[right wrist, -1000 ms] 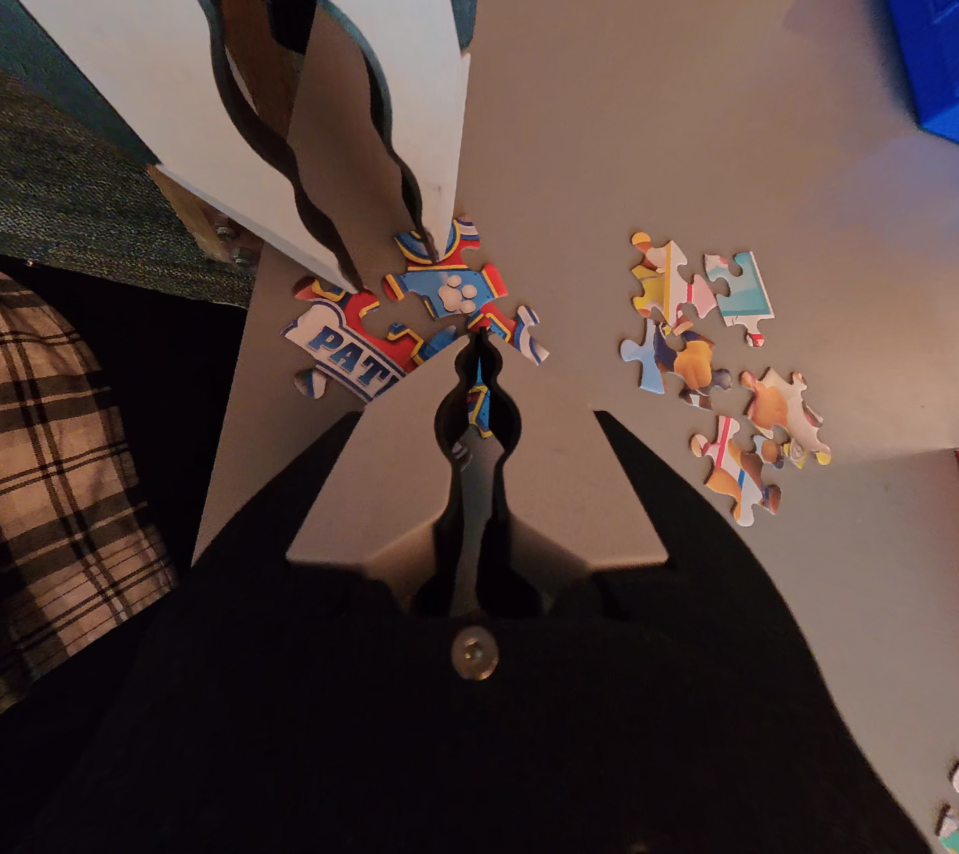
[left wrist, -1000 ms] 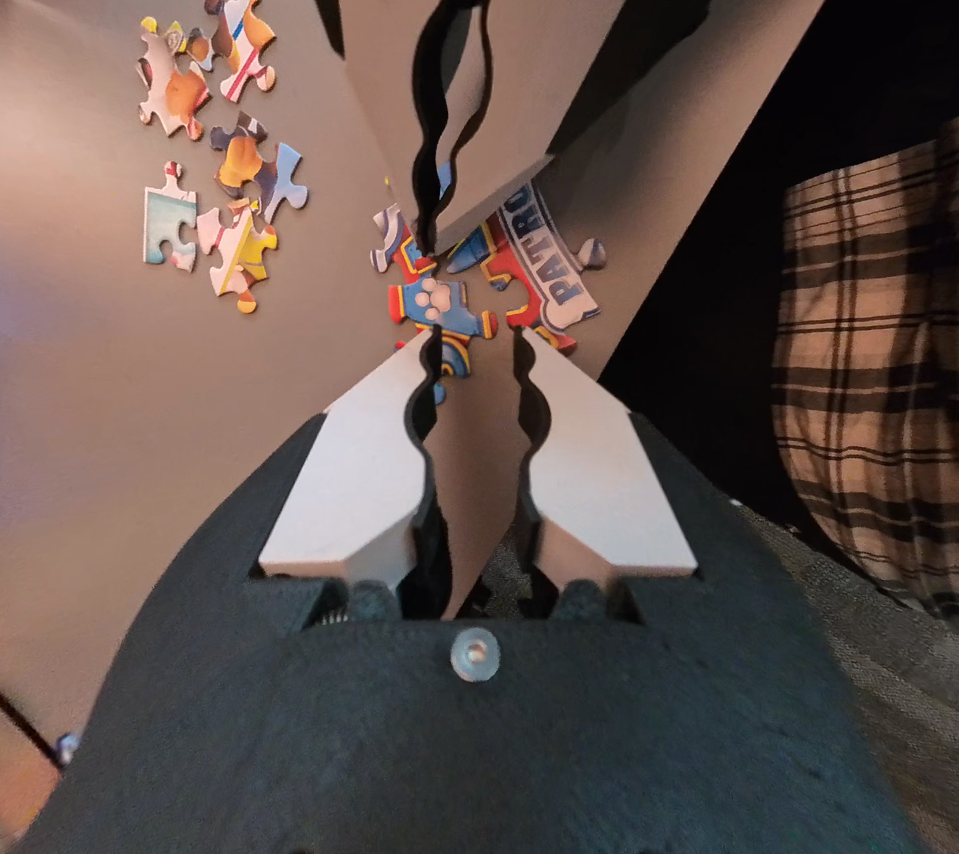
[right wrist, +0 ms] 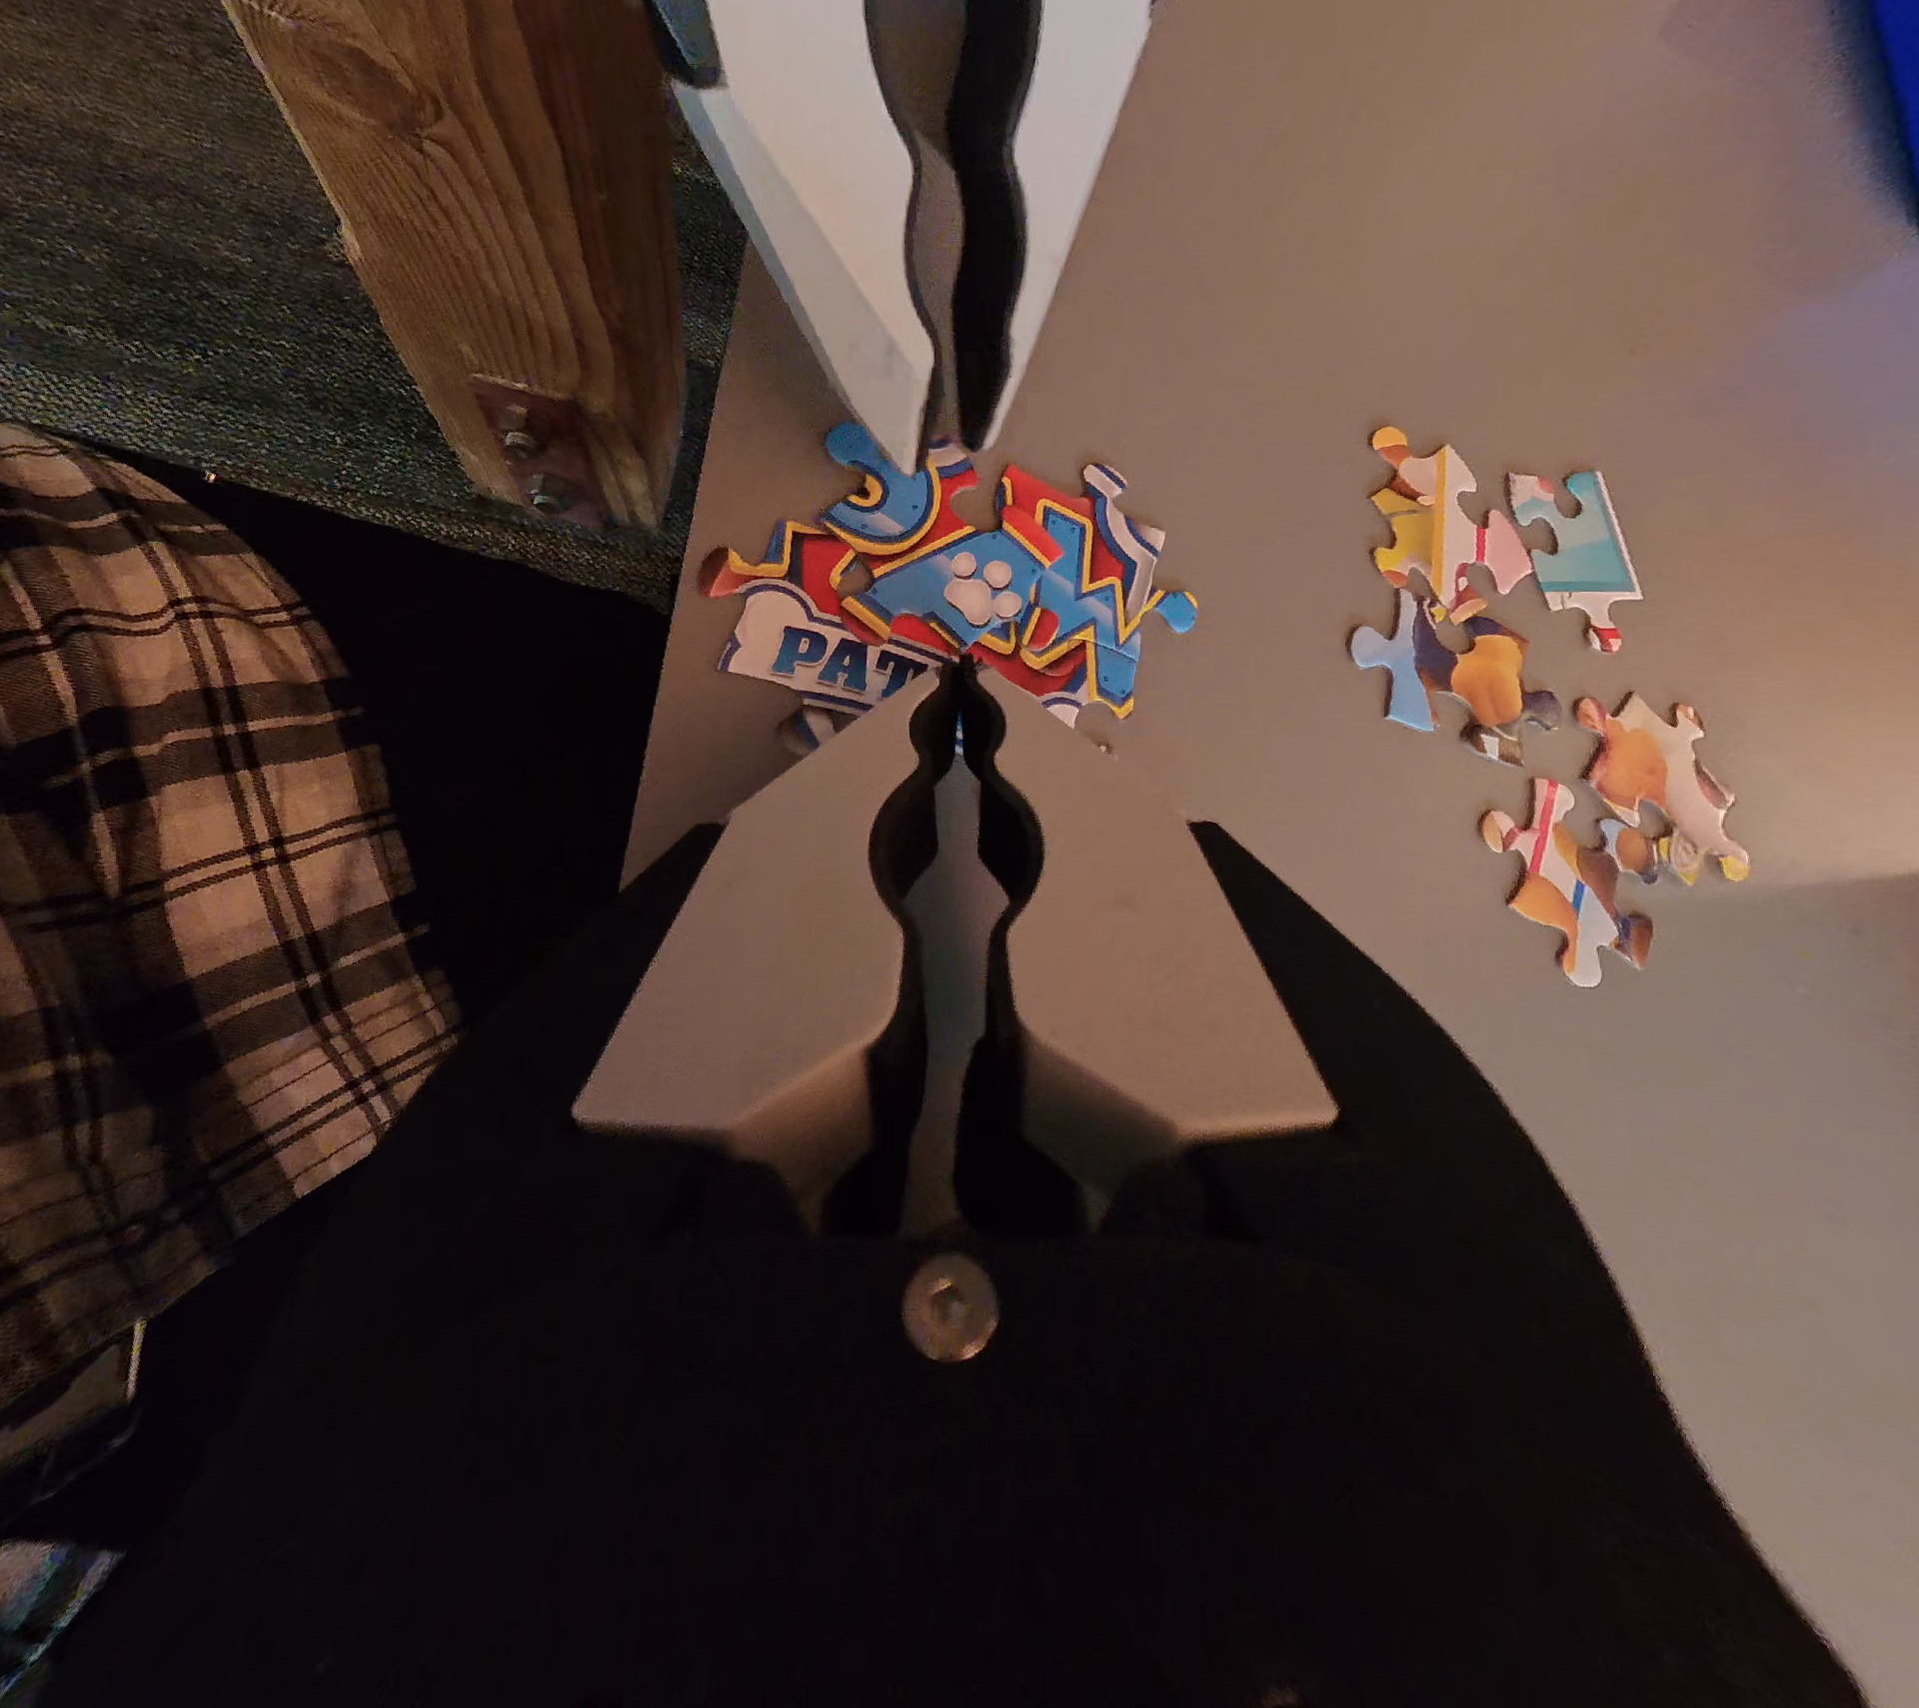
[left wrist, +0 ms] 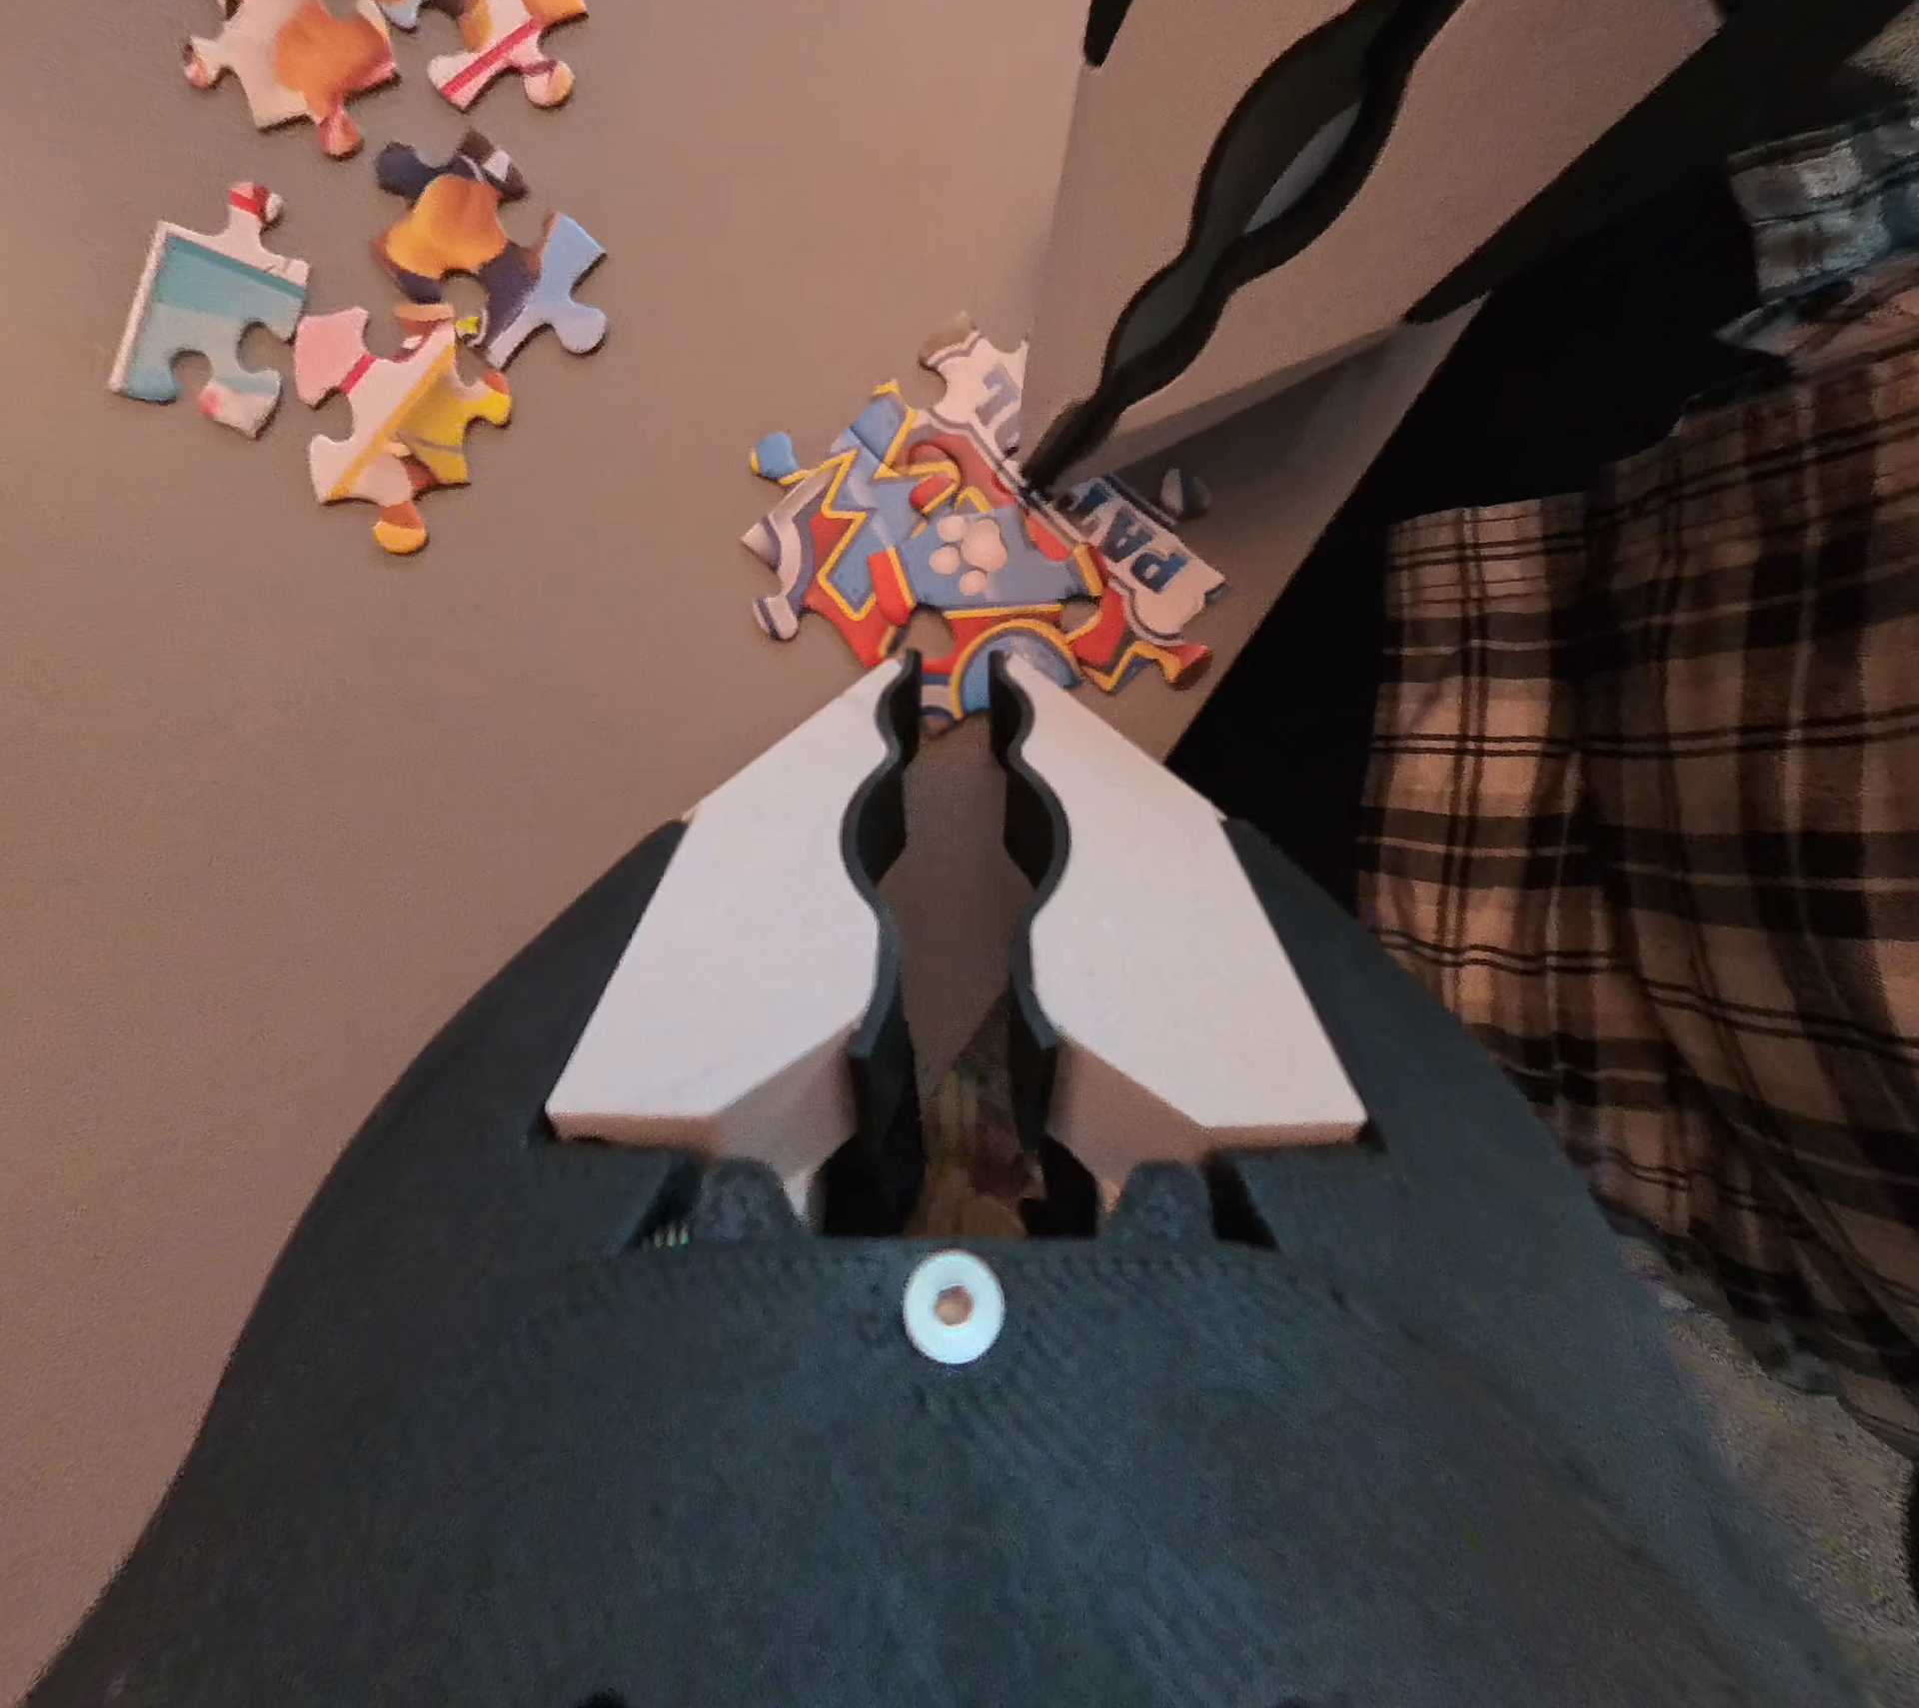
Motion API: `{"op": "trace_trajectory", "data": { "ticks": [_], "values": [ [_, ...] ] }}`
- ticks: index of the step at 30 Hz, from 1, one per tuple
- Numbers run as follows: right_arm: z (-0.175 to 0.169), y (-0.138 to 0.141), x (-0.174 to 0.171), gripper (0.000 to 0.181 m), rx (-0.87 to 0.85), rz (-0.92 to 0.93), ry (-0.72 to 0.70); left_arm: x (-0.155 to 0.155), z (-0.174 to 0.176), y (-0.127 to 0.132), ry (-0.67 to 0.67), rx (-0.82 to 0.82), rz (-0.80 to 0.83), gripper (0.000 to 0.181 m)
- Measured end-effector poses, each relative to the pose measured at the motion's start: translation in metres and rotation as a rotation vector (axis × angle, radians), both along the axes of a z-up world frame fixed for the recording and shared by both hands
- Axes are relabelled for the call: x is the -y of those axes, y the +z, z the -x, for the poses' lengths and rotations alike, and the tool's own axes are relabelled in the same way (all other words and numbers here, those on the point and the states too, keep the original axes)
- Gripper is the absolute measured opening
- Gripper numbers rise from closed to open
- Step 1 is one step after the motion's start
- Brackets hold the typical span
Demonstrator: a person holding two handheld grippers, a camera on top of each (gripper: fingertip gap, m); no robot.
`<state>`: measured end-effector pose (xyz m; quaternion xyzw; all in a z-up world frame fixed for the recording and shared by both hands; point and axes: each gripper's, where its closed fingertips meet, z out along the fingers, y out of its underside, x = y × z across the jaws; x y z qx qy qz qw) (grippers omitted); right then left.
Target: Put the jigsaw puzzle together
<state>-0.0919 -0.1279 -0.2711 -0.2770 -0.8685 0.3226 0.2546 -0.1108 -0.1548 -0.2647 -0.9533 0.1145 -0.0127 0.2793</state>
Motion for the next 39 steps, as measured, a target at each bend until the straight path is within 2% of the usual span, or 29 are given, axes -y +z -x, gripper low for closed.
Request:
{"op": "trace_trajectory", "data": {
  "ticks": [2,5,9,15,19,22,27,39],
  "values": [
    [0.001,0.0,0.0,0.0,-0.001,-0.002,-0.007,0.002,0.002,-0.009,-0.011,-0.028,0.048,0.017],
    [0.004,0.0,-0.003,0.0,-0.009,-0.006,-0.042,0.001,0.002,-0.009,0.008,-0.017,0.033,0.011],
    [0.011,-0.001,-0.007,0.0,-0.013,0.002,-0.113,0.006,0.008,-0.01,0.101,-0.019,0.014,0.001],
    [0.017,0.0,-0.011,0.0,-0.031,-0.02,-0.155,0.011,-0.002,-0.011,0.208,0.048,-0.026,0.0],
    [0.014,0.008,-0.006,0.0,-0.023,0.044,-0.136,0.011,0.0,-0.009,0.182,0.025,-0.051,0.005],
    [0.017,0.002,-0.008,0.0,0.005,0.008,-0.138,0.01,0.006,-0.011,0.17,0.001,-0.046,0.013],
    [0.024,0.0,0.001,0.0,0.022,0.036,-0.11,0.012,-0.004,-0.011,0.122,0.02,-0.05,0.02],
    [0.031,0.0,0.009,0.0,0.015,0.014,-0.079,0.017,0.0,-0.011,0.13,-0.013,-0.06,0.021]
  ]
}}
